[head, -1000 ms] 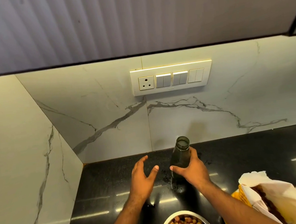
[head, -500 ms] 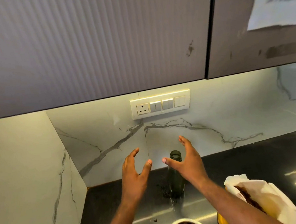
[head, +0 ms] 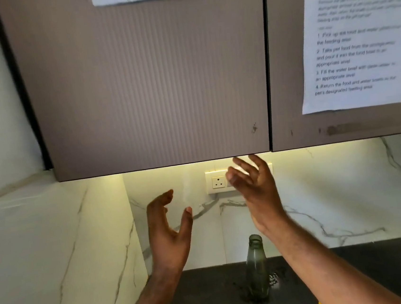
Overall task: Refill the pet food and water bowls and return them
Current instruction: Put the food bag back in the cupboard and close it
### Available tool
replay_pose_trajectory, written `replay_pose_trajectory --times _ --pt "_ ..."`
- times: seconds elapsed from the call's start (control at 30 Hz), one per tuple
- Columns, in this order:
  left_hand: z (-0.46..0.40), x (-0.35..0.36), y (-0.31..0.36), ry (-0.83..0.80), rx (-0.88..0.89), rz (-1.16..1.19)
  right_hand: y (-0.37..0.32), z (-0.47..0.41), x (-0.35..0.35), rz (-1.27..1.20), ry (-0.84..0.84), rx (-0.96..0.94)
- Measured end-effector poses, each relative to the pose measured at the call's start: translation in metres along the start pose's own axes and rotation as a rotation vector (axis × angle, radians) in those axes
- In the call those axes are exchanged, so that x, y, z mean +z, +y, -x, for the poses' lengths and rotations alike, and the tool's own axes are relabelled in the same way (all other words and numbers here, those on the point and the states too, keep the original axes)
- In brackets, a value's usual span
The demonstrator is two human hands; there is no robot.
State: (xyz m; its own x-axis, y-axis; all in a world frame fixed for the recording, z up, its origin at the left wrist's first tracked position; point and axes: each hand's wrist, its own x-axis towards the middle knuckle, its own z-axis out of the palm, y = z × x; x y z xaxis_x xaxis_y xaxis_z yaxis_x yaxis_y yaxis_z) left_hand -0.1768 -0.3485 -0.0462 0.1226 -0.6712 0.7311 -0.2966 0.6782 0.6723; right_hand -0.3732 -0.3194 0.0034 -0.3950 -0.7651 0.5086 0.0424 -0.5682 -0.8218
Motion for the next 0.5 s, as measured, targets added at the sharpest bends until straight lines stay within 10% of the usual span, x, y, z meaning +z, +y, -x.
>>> replay_pose_trajectory --times 0.17,0.5 --pt "-0.013 -0.043 0.056 0.181 0.171 -0.099 -0.045 -0.003 0.014 -0.527 0.045 0.104" --pt "-0.049 -0.086 0.103 -0.009 0.354 -0.485 -0.096 0.058 0.012 -0.389 0.158 0.059"
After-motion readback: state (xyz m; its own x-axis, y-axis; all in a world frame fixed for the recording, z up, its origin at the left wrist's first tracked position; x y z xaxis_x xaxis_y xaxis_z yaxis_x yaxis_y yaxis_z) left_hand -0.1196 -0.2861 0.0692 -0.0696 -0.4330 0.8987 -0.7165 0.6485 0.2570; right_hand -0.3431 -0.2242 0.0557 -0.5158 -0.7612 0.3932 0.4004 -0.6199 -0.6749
